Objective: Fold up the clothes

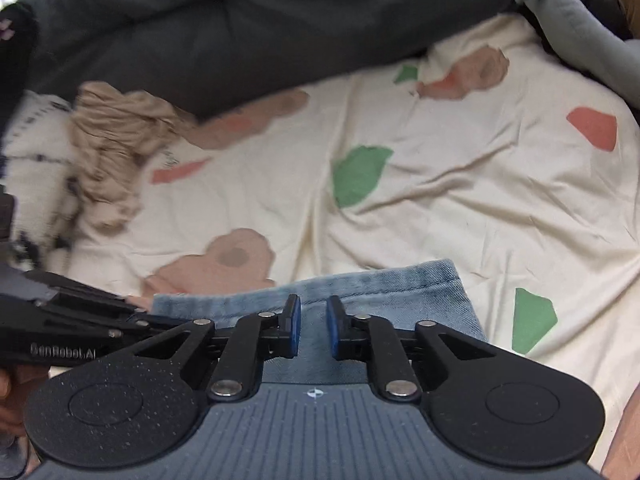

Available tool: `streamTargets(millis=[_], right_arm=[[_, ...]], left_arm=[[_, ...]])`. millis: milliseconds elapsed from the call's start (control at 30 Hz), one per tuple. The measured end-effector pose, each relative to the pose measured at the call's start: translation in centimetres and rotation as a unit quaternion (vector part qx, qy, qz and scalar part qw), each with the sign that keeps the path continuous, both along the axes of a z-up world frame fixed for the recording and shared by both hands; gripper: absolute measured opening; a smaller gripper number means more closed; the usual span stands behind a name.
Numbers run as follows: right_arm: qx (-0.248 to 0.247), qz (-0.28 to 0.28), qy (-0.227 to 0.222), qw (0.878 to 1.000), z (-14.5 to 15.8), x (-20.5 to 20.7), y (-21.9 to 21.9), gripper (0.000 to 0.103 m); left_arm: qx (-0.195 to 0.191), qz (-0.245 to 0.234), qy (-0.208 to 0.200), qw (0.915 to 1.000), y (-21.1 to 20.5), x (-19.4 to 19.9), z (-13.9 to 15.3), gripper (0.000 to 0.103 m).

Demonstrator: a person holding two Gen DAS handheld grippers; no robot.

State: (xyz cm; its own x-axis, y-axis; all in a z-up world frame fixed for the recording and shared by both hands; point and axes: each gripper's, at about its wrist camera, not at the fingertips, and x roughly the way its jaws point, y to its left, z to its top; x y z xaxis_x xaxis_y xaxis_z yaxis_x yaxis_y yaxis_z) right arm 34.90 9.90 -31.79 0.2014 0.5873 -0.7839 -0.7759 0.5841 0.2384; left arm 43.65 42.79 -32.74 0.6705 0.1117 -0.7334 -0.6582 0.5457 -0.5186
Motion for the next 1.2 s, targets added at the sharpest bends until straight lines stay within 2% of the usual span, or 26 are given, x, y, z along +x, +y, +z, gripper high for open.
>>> streamTargets(millis=[100, 200, 267, 300, 367, 433, 600, 633, 700, 733, 800, 867, 1033, 1133, 1200], right_arm=[[-0.005, 0.009, -0.019, 1.0, 0.7, -0.9, -1.4, 0.016], [-0.016, 0.015, -0.027, 0.999, 0.2, -1.7, -2.4, 0.016], [-0.029, 0.02, -0.027, 0.999, -0.7, -2.1, -2.7, 0.018], [-0.035, 0.023, -0.028, 0.999, -1.1, -2.3, -2.8, 0.019], [-0.043, 0.025, -0.028, 0.998, -2.0, -2.7, -2.9, 0.019], [-0.047, 0.02, -0.029, 0.998, -2.7, -2.8, -2.6, 0.019], [-0.012, -0.019, -0.001, 1.0, -3.7, -2.0, -3.2, 0.019], [-0.009, -0.022, -0.001, 1.0, -3.6, -2.1, -3.4, 0.019], [-0.012, -0.024, -0.012, 1.0, -2.8, -2.7, -3.8, 0.021], [-0.009, -0.025, -0.019, 0.999, -2.3, -2.9, -4.1, 0.024], [0.007, -0.031, -0.033, 0.999, -1.1, -3.4, -5.3, 0.057], [0.017, -0.035, -0.048, 0.998, -0.5, -3.8, -6.3, 0.074], [0.0, -0.029, -0.064, 0.998, -1.3, -4.5, -6.9, 0.076], [-0.029, -0.036, -0.076, 0.996, -2.5, -5.1, -6.5, 0.076], [-0.04, -0.039, -0.083, 0.995, -3.0, -5.3, -6.6, 0.08]], left_arm=[[0.012, -0.028, -0.016, 0.9994, -1.1, 0.3, 1.1, 0.005], [0.023, -0.049, -0.028, 0.9981, -2.2, 0.8, 1.4, 0.008], [0.022, -0.042, -0.003, 0.9989, -2.4, 1.3, 0.5, 0.013], [0.019, -0.036, 0.015, 0.9991, -2.4, 1.5, 0.0, 0.012], [0.0, -0.018, 0.028, 0.9995, -1.9, 1.2, -1.2, 0.003], [-0.017, -0.003, 0.028, 0.9994, -1.2, 0.7, -1.7, 0.003], [0.014, -0.008, 0.055, 0.9984, -1.3, 1.4, -0.7, 0.003], [0.017, -0.006, 0.056, 0.9983, -1.3, 1.4, -0.4, 0.004], [0.028, -0.006, 0.049, 0.9984, -1.8, 1.5, 0.5, 0.015], [0.034, -0.007, 0.046, 0.9983, -2.0, 1.6, 0.9, 0.021], [0.042, -0.023, 0.043, 0.9979, -2.9, 2.2, 1.5, 0.022], [0.054, -0.048, 0.037, 0.9967, -4.1, 2.8, 1.8, 0.022], [0.062, -0.066, 0.035, 0.9953, -5.4, 3.3, 0.8, 0.022], [0.085, -0.083, 0.042, 0.9921, -6.1, 3.7, 0.3, 0.022], [0.086, -0.085, 0.05, 0.9915, -6.3, 3.7, -0.1, 0.022]])
